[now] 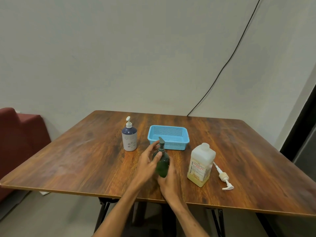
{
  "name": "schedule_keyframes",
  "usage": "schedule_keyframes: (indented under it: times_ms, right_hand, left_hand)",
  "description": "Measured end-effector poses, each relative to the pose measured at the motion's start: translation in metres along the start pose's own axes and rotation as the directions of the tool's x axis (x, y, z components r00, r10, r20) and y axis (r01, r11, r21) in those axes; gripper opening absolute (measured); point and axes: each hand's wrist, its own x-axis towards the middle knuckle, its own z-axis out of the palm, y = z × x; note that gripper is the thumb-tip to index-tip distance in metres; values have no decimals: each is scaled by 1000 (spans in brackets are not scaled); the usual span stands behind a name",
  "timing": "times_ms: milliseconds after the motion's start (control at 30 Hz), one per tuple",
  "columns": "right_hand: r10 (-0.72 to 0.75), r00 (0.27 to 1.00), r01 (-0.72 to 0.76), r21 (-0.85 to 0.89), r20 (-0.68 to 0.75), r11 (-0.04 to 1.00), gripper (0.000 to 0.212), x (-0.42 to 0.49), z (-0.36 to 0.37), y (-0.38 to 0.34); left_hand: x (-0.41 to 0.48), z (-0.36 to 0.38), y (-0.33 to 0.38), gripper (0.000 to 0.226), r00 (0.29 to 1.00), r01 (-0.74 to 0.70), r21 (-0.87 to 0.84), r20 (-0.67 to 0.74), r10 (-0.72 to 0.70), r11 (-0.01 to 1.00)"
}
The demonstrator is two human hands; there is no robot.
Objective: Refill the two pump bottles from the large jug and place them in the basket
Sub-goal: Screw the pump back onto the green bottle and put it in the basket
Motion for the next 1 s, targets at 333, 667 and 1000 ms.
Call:
schedule_keyframes:
  times_ms: [333, 667, 1000]
  right_hand:
    - [-7, 1000, 6, 16, 7, 1000, 80, -1, -5, -4]
    - [5, 1000, -5, 1, 8, 1000, 82, -2, -3, -5]
    - [-3, 999, 1, 42, 38, 999, 84, 0, -5, -3]
  left_hand:
    - [5, 4, 8, 31, 988, -48, 85, -145, 60, 995]
    - [3, 10, 3, 40, 971, -68, 102, -220, 89, 992]
    - [6, -10, 12, 43, 998, -27, 1, 51, 27, 1000]
